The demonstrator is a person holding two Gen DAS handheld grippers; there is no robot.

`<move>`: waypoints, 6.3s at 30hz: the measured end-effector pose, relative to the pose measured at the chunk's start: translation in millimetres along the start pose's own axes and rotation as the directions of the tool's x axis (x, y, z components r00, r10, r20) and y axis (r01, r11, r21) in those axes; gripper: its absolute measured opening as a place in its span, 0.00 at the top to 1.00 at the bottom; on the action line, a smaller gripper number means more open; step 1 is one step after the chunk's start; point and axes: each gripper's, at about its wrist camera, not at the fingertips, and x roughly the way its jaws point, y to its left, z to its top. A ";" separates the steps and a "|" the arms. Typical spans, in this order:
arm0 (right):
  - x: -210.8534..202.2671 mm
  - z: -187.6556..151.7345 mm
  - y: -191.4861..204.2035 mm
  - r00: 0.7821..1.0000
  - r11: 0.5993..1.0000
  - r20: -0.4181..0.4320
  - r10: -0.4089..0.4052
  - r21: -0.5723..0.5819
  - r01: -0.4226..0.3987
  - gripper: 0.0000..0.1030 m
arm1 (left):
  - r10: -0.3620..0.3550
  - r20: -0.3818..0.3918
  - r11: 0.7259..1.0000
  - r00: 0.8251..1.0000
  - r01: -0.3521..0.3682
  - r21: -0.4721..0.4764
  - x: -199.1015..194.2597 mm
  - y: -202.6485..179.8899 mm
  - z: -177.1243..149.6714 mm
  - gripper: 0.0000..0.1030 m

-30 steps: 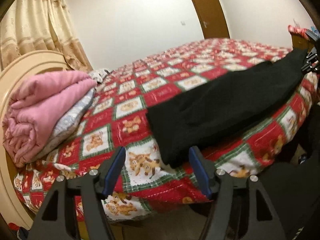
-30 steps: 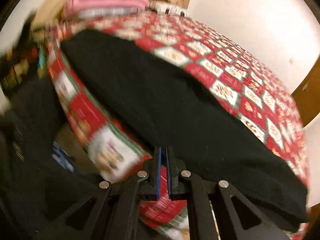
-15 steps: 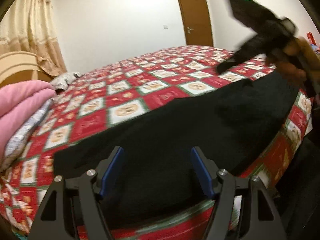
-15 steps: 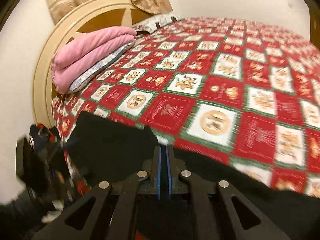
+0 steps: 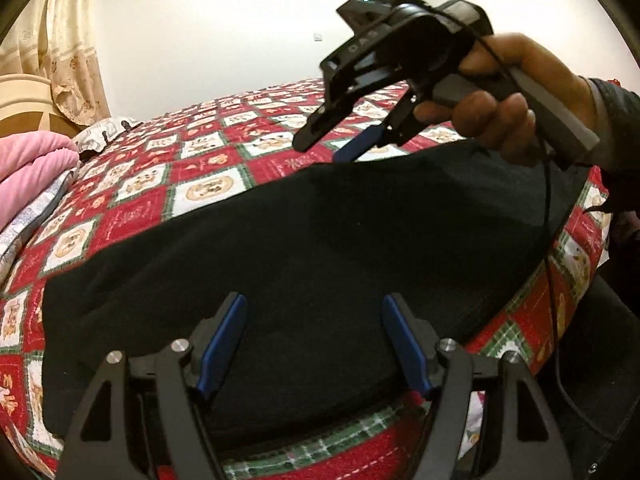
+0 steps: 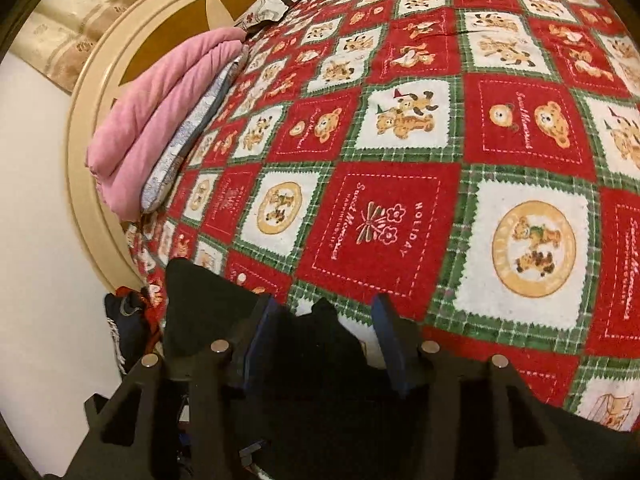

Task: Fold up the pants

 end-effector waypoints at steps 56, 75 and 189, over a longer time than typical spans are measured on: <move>-398.6 -307.3 -261.4 0.608 0.723 0.495 -0.621 0.662 0.200 0.61 | -0.308 -0.089 0.829 0.947 0.313 0.463 46.5 -271.2 106.0 0.24; -375.3 -300.6 -267.6 0.604 0.765 0.538 -0.588 0.612 0.199 0.96 | -0.321 -0.135 0.829 0.937 0.347 0.439 69.9 -286.5 104.3 0.66; -72.7 -68.2 -10.8 0.964 0.978 0.206 -0.168 -0.086 0.189 0.63 | 0.061 0.021 0.985 0.998 -0.057 -0.160 20.5 -43.0 15.7 0.28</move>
